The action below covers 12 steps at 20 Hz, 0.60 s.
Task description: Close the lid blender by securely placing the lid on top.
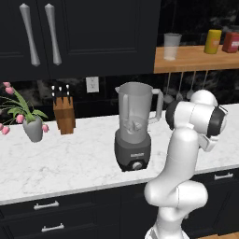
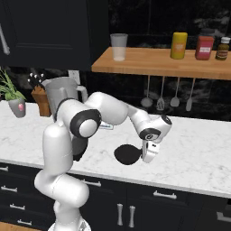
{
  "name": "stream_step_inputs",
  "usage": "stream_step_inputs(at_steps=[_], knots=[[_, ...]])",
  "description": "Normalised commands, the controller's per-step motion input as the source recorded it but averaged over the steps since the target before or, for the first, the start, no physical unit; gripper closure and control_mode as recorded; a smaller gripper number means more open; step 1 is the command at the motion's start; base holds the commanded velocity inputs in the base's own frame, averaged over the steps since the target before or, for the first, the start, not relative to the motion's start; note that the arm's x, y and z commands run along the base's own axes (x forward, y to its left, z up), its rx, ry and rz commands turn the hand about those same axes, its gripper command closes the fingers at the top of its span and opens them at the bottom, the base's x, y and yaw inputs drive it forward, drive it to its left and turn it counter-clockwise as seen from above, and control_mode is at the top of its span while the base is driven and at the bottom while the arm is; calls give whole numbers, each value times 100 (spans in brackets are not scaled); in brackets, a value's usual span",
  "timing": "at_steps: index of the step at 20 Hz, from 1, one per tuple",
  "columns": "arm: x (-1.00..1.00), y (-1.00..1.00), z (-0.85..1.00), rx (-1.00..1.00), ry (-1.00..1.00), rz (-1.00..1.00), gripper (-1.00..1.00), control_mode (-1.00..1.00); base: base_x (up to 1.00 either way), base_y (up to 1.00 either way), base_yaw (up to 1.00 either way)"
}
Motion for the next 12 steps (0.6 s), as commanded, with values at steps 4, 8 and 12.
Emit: stream_step_inputs(at_steps=[4, 8, 12], knots=[[-19, 0, 41, -1, 0, 0, 100, -100, 0, 0, 0], [-29, 4, 70, -7, 0, 0, 100, -100, 0, 0, 0], [-29, 11, 61, -11, 1, 0, 100, -100, 0, 0, 0]])
